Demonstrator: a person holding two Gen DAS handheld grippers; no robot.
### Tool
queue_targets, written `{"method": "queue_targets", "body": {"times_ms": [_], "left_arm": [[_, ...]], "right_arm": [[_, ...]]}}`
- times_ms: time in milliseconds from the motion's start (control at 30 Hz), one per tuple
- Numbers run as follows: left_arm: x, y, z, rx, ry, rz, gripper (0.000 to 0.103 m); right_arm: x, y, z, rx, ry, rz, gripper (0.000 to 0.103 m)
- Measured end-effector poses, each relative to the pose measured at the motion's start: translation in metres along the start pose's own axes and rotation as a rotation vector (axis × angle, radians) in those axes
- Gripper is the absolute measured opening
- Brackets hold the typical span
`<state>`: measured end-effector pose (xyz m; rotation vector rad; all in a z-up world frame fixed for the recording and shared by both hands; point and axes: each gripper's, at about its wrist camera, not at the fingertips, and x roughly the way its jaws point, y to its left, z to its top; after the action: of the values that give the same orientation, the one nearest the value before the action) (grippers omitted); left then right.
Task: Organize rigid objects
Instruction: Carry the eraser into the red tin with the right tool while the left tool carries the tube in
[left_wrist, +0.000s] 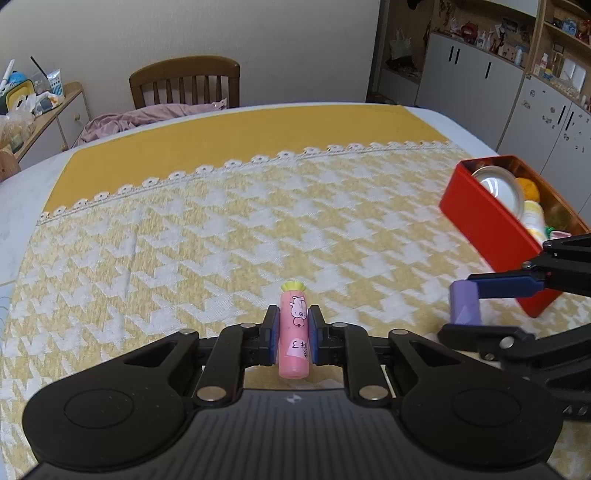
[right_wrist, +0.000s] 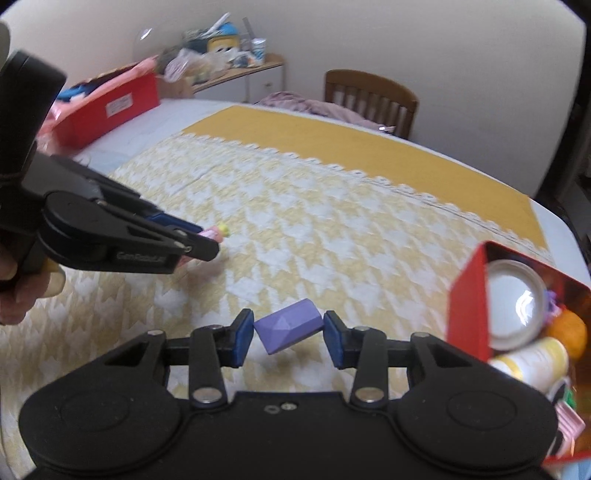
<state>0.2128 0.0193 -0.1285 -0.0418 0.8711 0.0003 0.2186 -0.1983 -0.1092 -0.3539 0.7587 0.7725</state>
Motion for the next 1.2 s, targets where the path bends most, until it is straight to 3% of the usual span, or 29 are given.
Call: {"method": "queue_targets", "body": {"times_ms": [333, 667, 1200], "left_arm": [[-0.035, -0.027, 0.009, 0.014, -0.046, -0.031, 0.016], [-0.062, -0.077, 0.026, 0.061, -0.108, -0.099, 0.016], [-0.045, -0.171, 0.062, 0.115, -0.129, -0.187, 0.016]], "right_arm": [[-0.054, -0.025, -0.009, 0.113, -0.061, -0.063, 0.04], [-0.101, -0.052, -0.02, 0.142, -0.124, -0.122, 0.04], [-0.136, -0.126, -0.047, 0.163, -0.147, -0.205, 0.04]]}}
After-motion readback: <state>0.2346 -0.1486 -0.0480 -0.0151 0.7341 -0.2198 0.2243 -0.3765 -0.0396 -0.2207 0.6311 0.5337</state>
